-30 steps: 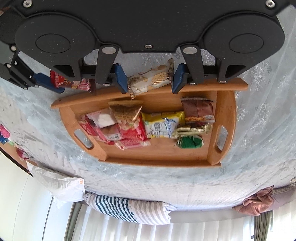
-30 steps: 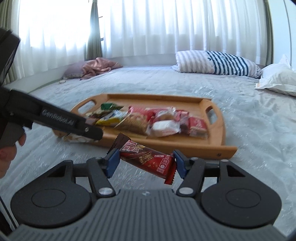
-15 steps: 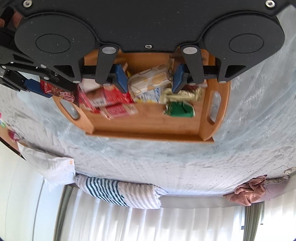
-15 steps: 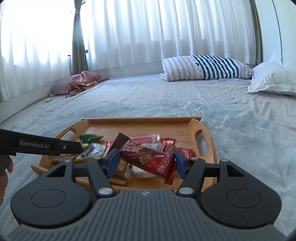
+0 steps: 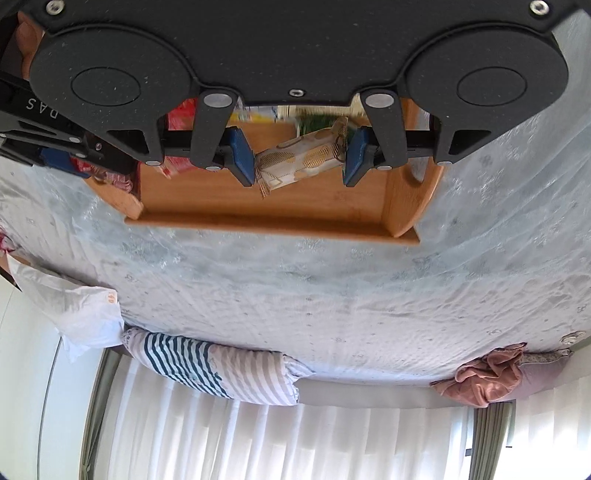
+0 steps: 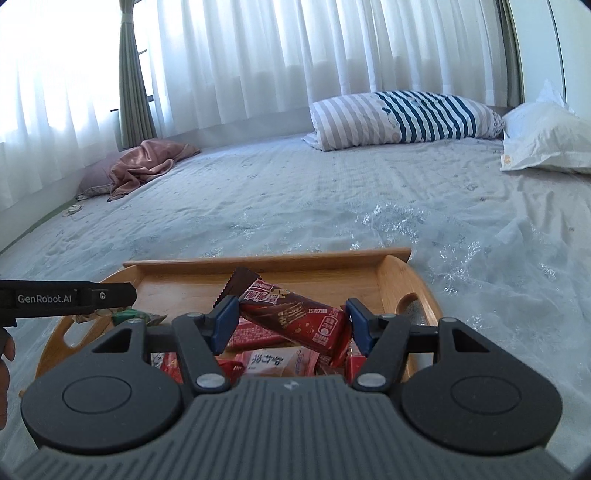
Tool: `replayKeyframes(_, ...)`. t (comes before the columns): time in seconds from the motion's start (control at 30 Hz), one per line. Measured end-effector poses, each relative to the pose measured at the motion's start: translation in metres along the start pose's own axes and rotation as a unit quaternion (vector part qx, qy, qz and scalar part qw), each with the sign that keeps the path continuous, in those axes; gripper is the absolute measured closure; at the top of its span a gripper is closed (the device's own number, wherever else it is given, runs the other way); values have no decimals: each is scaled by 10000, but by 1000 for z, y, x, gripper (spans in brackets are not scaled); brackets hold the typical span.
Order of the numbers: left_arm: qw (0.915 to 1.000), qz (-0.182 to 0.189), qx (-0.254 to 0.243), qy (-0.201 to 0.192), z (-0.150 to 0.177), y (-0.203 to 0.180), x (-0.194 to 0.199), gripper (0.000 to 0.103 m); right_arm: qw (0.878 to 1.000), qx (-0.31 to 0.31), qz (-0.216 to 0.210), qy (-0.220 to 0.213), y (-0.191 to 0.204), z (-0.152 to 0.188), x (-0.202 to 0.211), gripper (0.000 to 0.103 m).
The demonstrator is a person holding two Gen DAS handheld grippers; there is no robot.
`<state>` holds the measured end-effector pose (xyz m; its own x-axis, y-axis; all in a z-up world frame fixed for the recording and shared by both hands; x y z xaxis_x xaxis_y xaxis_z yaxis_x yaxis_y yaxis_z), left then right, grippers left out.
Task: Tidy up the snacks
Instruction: 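Carry the cream wafer and red chocolate bar onto the wooden tray with both tools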
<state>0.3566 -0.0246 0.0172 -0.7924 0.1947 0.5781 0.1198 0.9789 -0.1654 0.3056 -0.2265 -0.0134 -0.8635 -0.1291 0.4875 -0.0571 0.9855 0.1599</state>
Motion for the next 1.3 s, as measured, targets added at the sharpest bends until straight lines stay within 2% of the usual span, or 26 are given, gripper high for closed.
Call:
replayKeyframes(0.43,9998,-85,-33,158,-5,5,-40,53,9999,46,70,140,-3,-12,-37,37)
replayKeyframes(0.87,9994,-279,-62,195,-2,16,-55,53,9998,-55,78,182,-10,-11,-49,37)
replayKeyframes(1.3,9992,-320,-109,213,-3,17,-61,53,9998,-16,86,197,-8,-13,-58,37)
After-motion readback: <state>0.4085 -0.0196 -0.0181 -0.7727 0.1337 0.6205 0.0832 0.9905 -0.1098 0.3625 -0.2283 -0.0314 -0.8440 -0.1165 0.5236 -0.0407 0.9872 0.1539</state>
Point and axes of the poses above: each gripper's, at about its wrist camera, not at the fingertips, and x roughly against the way its jaws point, y to its left, z to its underside, the point moved 7 cm from there along -x, roughly the way its jaws point, and after that the axes turned 1 degree about x, right-handed, at the moved point
